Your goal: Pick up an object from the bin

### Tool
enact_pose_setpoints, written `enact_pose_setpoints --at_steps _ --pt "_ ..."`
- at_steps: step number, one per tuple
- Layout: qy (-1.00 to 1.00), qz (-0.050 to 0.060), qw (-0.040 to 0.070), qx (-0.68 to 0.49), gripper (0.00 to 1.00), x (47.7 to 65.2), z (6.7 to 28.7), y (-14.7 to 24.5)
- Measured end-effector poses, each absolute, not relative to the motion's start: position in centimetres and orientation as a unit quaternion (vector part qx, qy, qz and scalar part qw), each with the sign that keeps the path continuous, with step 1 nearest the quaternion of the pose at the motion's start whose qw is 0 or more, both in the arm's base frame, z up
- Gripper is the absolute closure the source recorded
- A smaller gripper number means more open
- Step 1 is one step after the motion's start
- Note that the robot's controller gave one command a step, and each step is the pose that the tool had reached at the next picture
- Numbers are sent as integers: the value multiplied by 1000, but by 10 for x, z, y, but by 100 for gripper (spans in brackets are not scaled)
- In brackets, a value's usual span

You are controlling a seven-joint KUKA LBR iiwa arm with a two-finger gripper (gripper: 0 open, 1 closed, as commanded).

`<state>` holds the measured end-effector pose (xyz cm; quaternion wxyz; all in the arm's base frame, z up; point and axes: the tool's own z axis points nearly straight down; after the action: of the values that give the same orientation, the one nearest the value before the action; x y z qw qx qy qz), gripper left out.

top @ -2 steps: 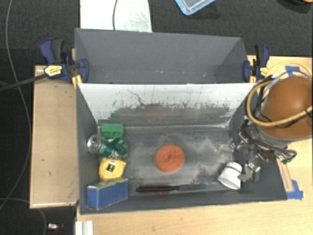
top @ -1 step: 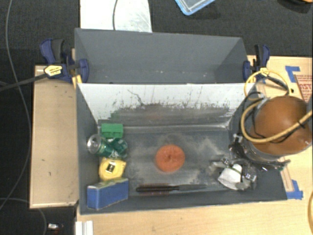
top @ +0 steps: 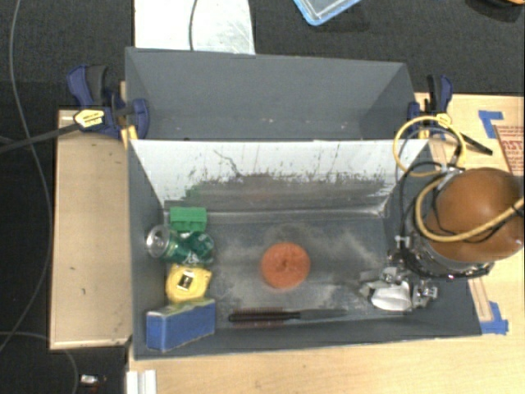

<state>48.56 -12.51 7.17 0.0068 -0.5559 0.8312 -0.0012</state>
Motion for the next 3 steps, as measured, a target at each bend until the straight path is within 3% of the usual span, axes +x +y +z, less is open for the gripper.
enact_pose_setpoints --at_steps 1,2,3 --pt "863 4 8 -505 100 479 73 -141" --pt "863 4 8 -505 100 479 73 -141" --pt "864 5 5 -503 100 477 126 -142"
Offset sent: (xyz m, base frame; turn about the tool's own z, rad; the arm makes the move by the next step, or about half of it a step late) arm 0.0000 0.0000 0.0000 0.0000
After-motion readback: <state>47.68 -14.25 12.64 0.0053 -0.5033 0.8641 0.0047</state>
